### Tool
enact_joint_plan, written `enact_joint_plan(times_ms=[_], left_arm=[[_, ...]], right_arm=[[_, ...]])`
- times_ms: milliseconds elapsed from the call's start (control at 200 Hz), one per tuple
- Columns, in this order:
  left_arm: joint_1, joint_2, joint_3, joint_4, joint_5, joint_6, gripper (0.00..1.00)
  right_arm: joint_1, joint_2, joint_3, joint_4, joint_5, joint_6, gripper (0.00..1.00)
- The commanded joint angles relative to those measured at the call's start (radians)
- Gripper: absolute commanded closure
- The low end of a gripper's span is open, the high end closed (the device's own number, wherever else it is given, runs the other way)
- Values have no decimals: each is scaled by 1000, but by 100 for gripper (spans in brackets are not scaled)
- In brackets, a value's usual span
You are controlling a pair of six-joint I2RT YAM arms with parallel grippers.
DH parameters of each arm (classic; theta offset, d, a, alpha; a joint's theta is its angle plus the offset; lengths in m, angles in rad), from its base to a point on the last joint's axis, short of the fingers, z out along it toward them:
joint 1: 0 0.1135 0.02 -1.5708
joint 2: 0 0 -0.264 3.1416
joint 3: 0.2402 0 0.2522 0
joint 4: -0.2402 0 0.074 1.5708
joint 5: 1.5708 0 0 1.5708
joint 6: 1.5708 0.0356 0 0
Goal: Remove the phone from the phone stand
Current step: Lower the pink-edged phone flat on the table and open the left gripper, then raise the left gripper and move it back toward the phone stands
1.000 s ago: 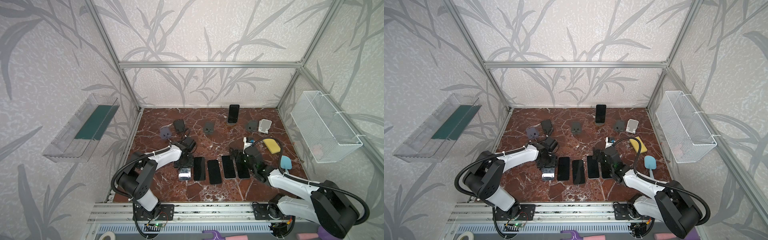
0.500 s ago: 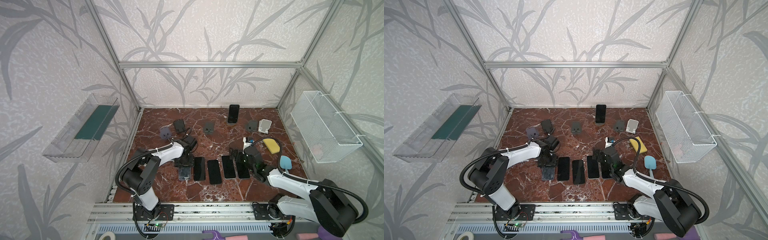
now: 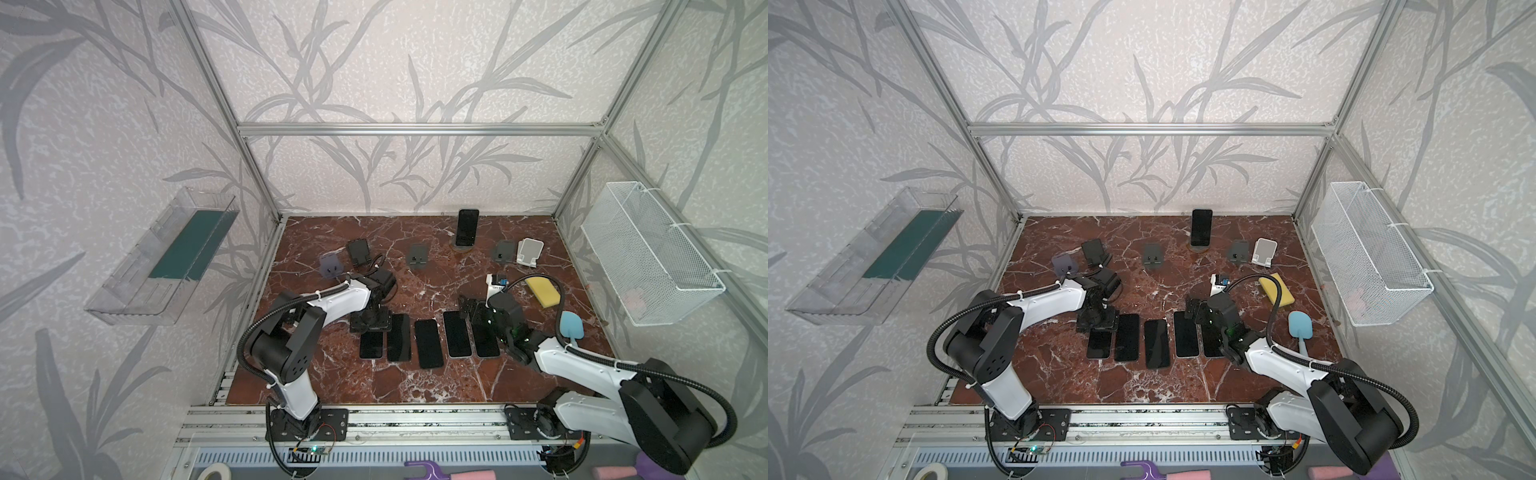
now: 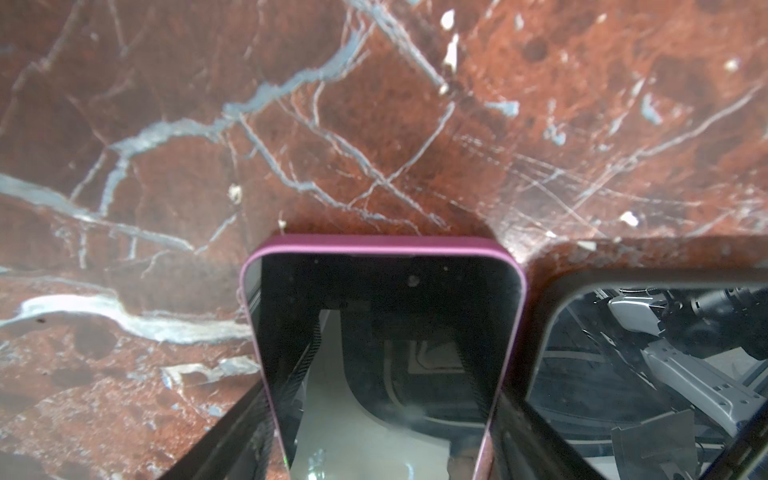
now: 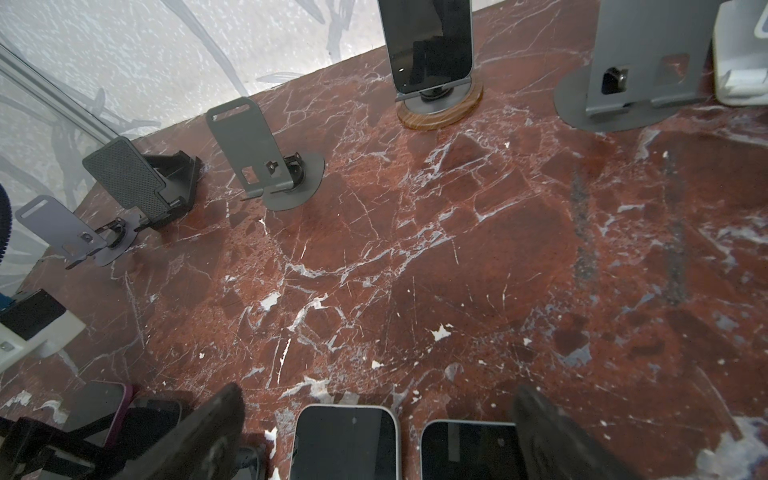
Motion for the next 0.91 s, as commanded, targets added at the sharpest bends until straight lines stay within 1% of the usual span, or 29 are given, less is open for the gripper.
enact_joint_plan(times_ms=[0, 145, 225, 360, 430, 540, 615, 791, 901], left_arm=[[-7, 99, -59, 16, -19, -20, 22], [-7, 72, -50, 10, -25, -29, 22], [-6, 41, -26, -14, -37, -23, 22], [-6, -14, 26, -57, -26, -6, 22], [-5, -40, 52, -92, -60, 1, 21], [0, -81, 82, -141, -126, 4, 17], [0, -104, 101, -161, -134, 12, 15], [2, -171, 128, -160, -115, 17, 15], [0, -266, 136, -97, -101, 43, 18]], right_arm=[[0, -3, 29, 13, 12, -7, 0], [0, -2, 31, 13, 9, -7, 0], [-1, -2, 30, 13, 8, -6, 0], [-1, 2, 31, 15, 10, -8, 1], [0, 2, 33, 13, 12, -9, 0], [1, -8, 31, 9, 14, -12, 1], [0, -12, 30, 9, 16, -12, 0], [1, -12, 31, 9, 12, -13, 0], [0, -21, 30, 6, 15, -16, 0]])
